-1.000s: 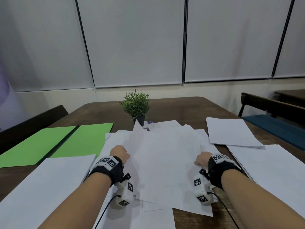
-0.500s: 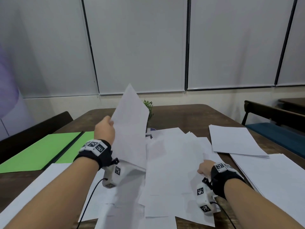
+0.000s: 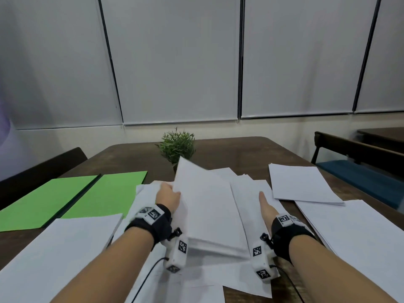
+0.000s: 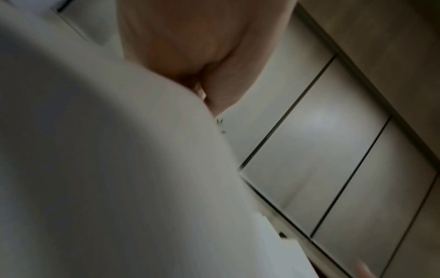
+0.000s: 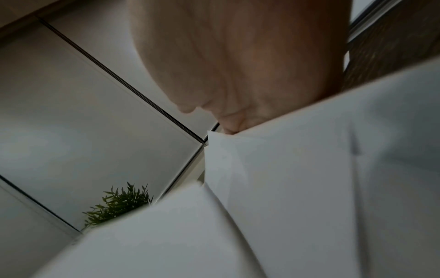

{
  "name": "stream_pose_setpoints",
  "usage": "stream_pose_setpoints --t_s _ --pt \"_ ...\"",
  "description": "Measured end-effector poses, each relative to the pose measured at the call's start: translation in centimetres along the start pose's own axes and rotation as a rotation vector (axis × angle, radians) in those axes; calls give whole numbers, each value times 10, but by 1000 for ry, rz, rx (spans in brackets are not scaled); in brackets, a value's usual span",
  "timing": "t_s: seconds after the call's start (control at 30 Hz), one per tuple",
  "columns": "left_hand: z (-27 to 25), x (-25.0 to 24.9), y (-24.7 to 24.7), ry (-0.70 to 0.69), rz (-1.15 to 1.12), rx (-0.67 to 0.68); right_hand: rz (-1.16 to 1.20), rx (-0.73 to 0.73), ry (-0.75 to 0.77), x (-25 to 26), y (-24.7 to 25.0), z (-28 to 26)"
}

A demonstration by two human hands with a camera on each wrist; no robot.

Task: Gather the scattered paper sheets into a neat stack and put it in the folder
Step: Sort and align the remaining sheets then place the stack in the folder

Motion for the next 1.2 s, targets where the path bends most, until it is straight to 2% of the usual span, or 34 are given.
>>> stream_pose_setpoints --t_s 0.07,0.2,0.3,0.37,0.5,0.57,0.63,0.67,0.73,0.8,1.0,1.1,1.2 --pt "-8 10 -23 25 172 159 -63 38 48 -8 1 13" --pt "-23 17 -42 51 349 352 -413 123 57 2 1 -22" --pt "-22 23 -39 91 358 387 -551 142 170 3 4 -18" --pt "-19 30 -35 146 272 379 -438 135 280 0 6 -16" --pt "-12 42 -25 244 -116 279 122 221 376 2 9 -30" --pt "-9 43 -19 249 -326 290 258 254 419 11 12 -34" --pt "-8 35 -10 159 -525 309 328 266 461 23 13 -38" --pt "-7 29 -3 76 -591 271 357 258 479 31 13 -41" --pt "-3 12 13 -98 -645 133 389 250 530 50 13 -52" --pt "0 -8 28 -216 -652 25 376 220 601 70 11 -63" --pt "-1 -59 68 -408 -750 -223 501 117 714 116 -1 -74" --pt "-7 -66 81 -464 -787 -249 591 158 726 125 -6 -77" --pt "-6 -57 84 -437 -745 -225 630 198 709 123 -10 -77"
Point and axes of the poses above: each hand's wrist, its own z-axis towards the middle knuckle, its own y-axis out of the back of the hand, x = y × z, the point moved 1 cm from there along z, towards the middle knuckle, and after that the axes turned 2 degrees about -x, right-handed, at the moved point
